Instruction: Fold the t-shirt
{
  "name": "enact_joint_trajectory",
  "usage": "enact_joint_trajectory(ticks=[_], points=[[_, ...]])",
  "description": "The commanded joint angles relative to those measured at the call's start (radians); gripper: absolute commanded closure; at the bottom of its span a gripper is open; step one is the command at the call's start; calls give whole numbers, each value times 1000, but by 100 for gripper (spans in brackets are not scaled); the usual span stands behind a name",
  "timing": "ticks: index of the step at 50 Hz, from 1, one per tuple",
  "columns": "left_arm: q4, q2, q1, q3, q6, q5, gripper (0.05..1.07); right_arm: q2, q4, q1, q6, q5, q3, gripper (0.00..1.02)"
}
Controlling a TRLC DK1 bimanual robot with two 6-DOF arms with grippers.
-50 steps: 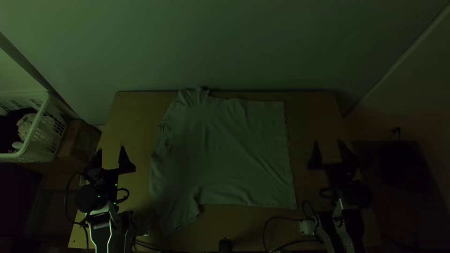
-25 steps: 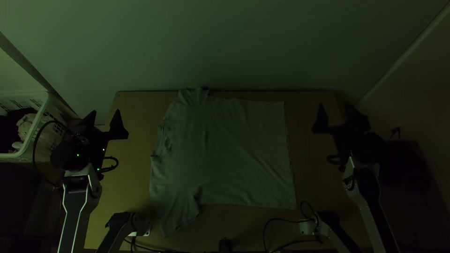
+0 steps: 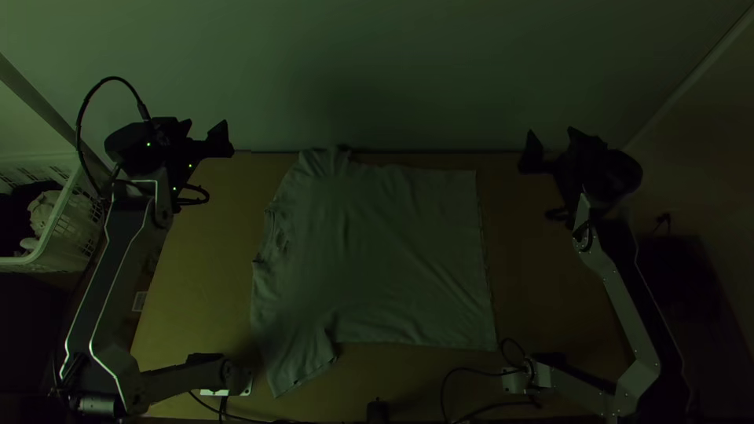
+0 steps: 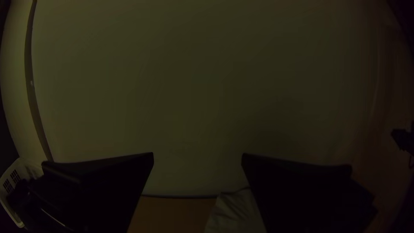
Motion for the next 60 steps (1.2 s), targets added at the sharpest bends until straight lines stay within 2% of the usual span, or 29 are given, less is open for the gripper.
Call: enact_joint_trajectory(ticks=[1, 7, 14, 34, 41, 60], points=[[-35, 91, -26, 110, 21, 0, 9, 90, -49, 8, -1, 9, 106, 4], [-68, 193, -55, 202, 30, 0, 10, 166, -60, 17, 1, 9, 172, 4], [-172, 342, -69, 347, 27, 0, 10, 274, -101, 25, 8, 9, 259, 4], [-401, 724, -78, 705, -16, 1, 13, 497, -235, 51, 99, 9, 402, 4], [-427, 824, -83, 784, -19, 1, 14, 564, -314, 63, 119, 9, 448, 4], [-459, 1016, -98, 878, -11, -2, 17, 618, -333, 96, 140, 9, 440, 4]])
